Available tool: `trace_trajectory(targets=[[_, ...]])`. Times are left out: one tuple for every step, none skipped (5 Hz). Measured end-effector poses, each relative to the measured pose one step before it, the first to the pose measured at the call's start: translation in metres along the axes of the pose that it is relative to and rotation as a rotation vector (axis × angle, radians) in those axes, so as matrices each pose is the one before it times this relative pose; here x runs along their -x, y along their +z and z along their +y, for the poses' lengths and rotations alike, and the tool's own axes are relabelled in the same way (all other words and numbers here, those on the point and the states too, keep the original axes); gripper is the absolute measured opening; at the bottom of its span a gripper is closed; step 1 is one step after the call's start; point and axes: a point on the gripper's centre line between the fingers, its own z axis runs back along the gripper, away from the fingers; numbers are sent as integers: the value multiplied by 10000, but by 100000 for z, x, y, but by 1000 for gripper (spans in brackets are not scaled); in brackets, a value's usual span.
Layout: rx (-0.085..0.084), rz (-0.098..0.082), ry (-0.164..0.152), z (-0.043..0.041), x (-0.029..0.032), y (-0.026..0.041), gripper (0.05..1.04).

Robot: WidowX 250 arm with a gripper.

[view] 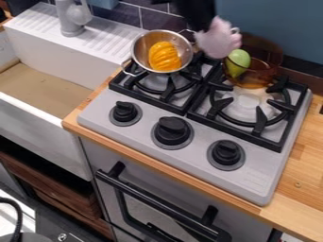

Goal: Move the teddy bear from the orange pot to the top of the stove

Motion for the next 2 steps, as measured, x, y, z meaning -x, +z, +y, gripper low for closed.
trace_trajectory(targets=[[227, 232, -627, 1796, 820, -2, 56], [21, 75, -532, 1607, 1281, -570, 56]])
